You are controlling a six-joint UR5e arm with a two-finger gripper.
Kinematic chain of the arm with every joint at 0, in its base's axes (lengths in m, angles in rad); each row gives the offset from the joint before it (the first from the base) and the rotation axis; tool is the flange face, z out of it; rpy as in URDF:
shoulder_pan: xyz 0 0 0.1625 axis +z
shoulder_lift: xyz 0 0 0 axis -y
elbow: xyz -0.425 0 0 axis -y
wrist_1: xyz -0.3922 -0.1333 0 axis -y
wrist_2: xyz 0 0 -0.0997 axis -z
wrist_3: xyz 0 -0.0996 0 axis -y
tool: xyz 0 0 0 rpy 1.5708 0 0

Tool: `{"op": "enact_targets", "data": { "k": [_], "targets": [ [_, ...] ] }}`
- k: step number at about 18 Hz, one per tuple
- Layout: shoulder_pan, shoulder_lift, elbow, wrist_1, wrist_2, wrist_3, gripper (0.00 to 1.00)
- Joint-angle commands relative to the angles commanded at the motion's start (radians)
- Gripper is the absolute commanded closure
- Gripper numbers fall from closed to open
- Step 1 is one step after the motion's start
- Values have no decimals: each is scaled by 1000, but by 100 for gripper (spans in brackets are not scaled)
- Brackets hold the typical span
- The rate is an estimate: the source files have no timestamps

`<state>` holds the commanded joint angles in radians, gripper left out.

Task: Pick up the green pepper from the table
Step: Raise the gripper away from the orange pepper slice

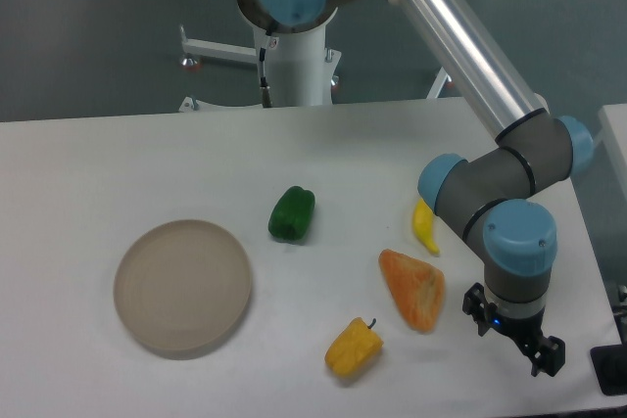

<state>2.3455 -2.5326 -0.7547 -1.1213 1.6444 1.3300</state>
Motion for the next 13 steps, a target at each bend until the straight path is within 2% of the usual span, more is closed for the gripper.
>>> {"op": "enact_targets", "data": {
  "k": [5, 7, 9, 12, 13],
  "targets": [
    [-6, 11, -8, 3, -12, -5, 0],
    [-8, 35, -32, 2, -14, -2, 0],
    [-6, 61, -84, 3, -12, 11, 0],
    [-6, 136, -168, 0, -24, -11, 0],
    [-6, 168, -216, -5, -32, -34, 0]
  ]
}}
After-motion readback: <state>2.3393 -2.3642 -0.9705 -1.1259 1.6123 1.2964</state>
